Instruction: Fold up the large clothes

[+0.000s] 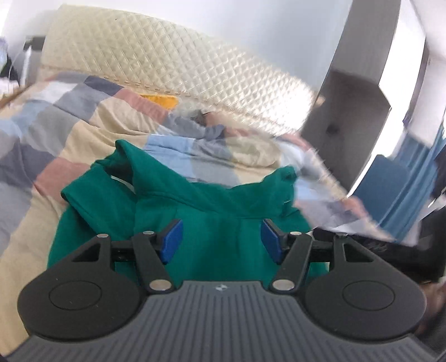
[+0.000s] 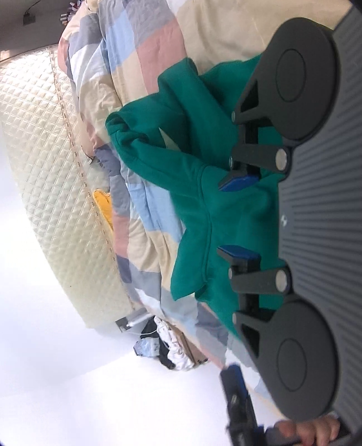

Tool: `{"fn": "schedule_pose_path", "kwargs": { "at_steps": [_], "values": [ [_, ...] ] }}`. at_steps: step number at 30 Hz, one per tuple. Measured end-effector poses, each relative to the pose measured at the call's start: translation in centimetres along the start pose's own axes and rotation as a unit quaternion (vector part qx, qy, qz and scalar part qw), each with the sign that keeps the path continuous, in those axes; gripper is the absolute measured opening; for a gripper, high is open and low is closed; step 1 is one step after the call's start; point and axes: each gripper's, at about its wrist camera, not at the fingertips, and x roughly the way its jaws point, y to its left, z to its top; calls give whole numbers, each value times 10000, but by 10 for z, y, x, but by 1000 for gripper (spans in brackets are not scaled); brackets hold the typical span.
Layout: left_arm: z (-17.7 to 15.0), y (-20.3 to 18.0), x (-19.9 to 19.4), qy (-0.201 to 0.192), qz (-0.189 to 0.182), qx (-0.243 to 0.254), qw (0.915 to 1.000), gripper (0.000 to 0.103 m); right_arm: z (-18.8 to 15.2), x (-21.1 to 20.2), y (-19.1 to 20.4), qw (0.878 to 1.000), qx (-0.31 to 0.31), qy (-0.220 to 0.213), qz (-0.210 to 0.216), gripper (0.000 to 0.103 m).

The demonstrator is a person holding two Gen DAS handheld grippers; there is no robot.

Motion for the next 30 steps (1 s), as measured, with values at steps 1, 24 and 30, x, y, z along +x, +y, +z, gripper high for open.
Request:
{"fn": "schedule_pose_path", "kwargs": {
  "at_steps": [1, 24, 30],
  "values": [
    [-1, -2, 10, 30, 5, 81, 10000, 67, -1, 4, 0, 10000, 42, -16, 26, 46],
    [-60, 17, 112, 938, 757, 285, 9923, 66, -23, 101, 3, 9955, -444, 825, -134, 39],
    [-47, 10, 84, 272, 682, 265, 9969, 66, 5, 85, 5, 9980, -576, 206, -146, 40]
  ]
}}
